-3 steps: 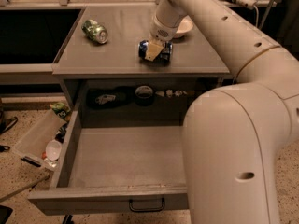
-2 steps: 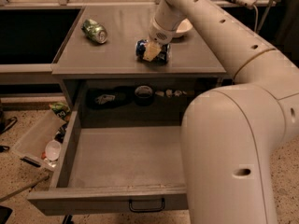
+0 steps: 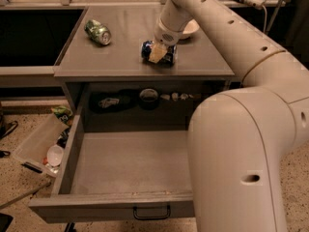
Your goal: Pick pepsi can from top drawer and place on counter
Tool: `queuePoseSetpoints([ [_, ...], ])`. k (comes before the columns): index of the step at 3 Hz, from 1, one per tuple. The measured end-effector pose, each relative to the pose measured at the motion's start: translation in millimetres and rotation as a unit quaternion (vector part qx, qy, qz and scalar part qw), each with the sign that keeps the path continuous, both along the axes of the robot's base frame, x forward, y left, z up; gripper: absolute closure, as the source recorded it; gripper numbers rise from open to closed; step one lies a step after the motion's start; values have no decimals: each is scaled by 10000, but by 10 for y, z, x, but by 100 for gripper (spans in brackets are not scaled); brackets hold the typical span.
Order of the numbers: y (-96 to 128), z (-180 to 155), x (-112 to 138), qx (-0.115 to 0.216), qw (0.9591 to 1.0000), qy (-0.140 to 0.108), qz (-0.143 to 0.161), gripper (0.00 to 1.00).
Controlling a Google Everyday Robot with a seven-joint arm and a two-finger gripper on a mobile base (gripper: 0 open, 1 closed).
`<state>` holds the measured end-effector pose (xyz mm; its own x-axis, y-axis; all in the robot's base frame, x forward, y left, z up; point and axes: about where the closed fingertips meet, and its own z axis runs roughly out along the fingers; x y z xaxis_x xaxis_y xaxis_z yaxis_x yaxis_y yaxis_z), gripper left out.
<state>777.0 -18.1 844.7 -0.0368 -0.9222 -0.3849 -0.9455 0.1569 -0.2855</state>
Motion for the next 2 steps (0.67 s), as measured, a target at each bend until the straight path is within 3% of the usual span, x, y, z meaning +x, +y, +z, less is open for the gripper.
queuePoseSetpoints([
  [2,0,-1,0,0,10000,0,0,11],
])
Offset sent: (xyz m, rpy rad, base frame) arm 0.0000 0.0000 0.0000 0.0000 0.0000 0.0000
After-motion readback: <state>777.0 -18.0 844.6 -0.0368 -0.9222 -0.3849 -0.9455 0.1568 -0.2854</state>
